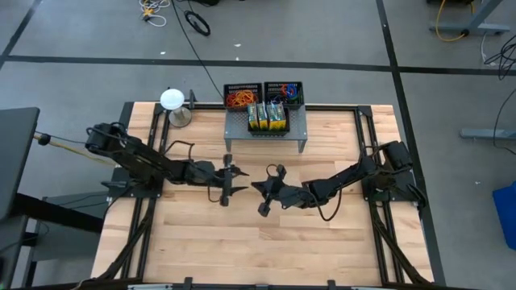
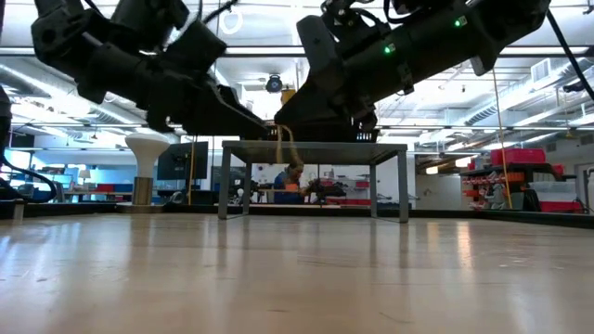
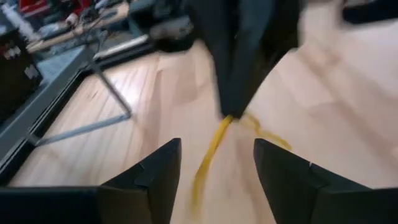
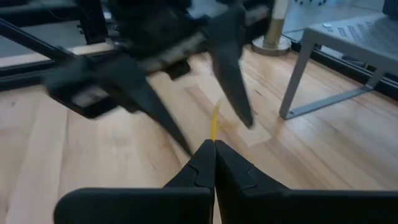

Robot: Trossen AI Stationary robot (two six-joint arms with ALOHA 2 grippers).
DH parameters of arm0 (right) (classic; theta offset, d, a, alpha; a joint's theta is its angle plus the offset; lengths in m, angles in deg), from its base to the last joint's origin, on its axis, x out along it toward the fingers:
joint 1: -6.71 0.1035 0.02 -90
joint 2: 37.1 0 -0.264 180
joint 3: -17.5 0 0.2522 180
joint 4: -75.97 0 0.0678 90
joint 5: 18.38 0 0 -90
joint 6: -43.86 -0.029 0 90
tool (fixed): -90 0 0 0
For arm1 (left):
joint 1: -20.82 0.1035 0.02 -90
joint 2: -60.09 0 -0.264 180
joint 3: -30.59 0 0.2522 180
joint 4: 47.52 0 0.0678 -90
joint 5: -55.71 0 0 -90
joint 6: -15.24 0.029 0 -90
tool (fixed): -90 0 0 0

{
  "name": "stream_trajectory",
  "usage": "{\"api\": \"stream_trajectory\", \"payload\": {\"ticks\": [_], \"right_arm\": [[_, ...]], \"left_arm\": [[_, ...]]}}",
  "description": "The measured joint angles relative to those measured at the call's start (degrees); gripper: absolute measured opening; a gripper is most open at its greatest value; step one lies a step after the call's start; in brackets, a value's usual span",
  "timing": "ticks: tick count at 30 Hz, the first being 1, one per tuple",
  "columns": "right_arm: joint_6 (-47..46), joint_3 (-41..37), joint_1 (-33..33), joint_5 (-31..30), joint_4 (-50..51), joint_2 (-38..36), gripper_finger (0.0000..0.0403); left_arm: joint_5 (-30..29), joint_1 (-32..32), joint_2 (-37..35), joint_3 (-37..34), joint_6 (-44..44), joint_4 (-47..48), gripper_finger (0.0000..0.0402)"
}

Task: Pick & Place Office Desk Supplies
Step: Put the yellow rubber band into the top left black basket on the shelf

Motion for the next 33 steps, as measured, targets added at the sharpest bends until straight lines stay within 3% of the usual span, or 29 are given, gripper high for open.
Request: {"api": "stream_trajectory", "payload": {"ticks": [4, 10, 12, 16, 19, 24, 29, 33], "right_arm": [[0.2, 0.0, 0.4, 0.0, -0.8, 0.0, 0.0004], [0.3, 0.0, 0.9, -0.1, -2.1, 0.0, 0.0005], [-0.1, 0.0, 1.1, -0.7, -2.9, 0.0, 0.0010], [-0.2, 0.0, 2.3, -4.8, -2.9, 0.0, 0.0049], [0.1, 0.0, 3.3, -6.5, -2.6, 0.0, 0.0091], [4.2, 0.0, 4.1, -6.9, -2.0, 0.0, 0.0142], [6.3, 0.0, 4.0, -6.8, -2.1, 0.0, 0.0127], [6.7, 0.0, 4.0, -6.9, -2.1, 0.0, 0.0071]], "left_arm": [[-1.0, 0.0, 0.4, 0.8, 0.9, 1.1, 0.0169], [-1.0, -0.7, 0.4, 1.1, 2.0, 1.1, 0.0038], [-2.4, -0.6, -0.3, 1.1, 1.6, 1.3, 0.0013], [-4.3, -0.1, -5.9, 1.1, 1.0, 5.4, 0.0006], [-6.1, 1.0, -14.1, 1.1, 0.0, 11.5, 0.0005], [-14.9, 4.3, -29.3, 4.6, 0.4, 25.5, 0.0004], [-15.9, 14.5, -34.5, 13.9, 5.8, 35.6, 0.0004], [-8.1, 25.2, -31.8, 22.5, 7.7, 40.0, 0.0004]]}}
